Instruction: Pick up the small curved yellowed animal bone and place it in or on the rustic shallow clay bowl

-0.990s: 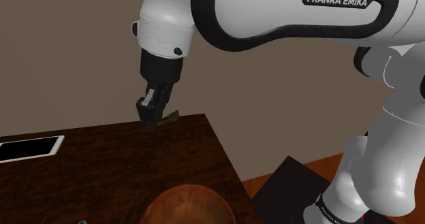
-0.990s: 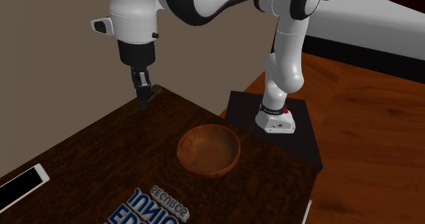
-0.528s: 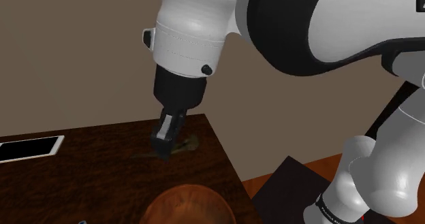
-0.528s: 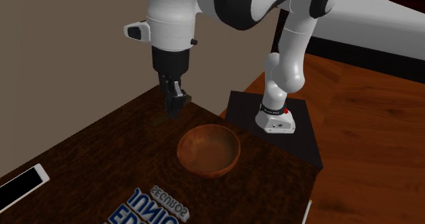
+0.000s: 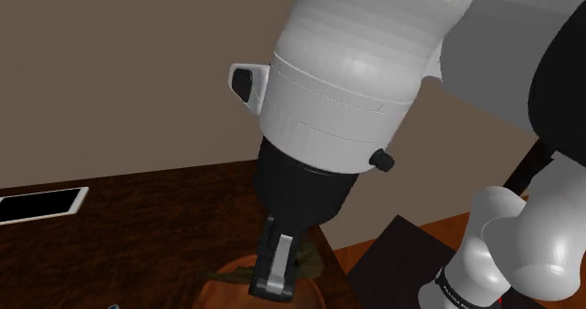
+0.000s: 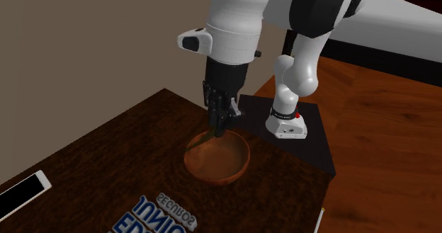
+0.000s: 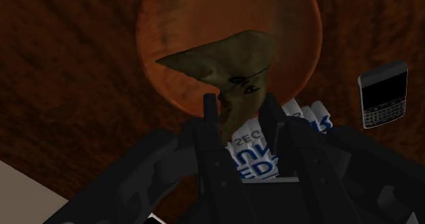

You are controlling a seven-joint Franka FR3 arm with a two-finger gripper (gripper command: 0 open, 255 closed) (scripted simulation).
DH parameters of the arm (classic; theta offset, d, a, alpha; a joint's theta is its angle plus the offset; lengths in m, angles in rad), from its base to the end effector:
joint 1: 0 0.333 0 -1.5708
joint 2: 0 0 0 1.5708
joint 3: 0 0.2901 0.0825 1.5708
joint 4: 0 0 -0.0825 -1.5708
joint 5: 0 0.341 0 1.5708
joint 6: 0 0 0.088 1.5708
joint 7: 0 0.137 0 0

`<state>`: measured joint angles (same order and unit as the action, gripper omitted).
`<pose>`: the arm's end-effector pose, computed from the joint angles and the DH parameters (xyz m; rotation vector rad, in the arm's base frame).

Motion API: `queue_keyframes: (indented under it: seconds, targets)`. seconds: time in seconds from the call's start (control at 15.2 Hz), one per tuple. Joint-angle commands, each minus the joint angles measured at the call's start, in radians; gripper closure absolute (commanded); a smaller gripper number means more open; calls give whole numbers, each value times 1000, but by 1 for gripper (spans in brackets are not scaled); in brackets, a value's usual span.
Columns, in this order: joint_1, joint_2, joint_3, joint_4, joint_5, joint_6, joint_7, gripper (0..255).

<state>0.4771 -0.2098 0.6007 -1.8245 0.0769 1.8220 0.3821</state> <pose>0.2035 0.4446 0.5657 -2.8737 -1.0211 -0.2389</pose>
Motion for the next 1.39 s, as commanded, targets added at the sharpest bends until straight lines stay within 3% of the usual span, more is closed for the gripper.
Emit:
queue_keyframes:
  seconds: [0.0, 0.86, 1.32]
  targets:
    - [15, -14, 22, -10, 6, -1, 37, 255]
    - [23, -23, 33, -200, 16, 181, 37, 255]
    - [23, -24, 33, -200, 16, 181, 37, 255]
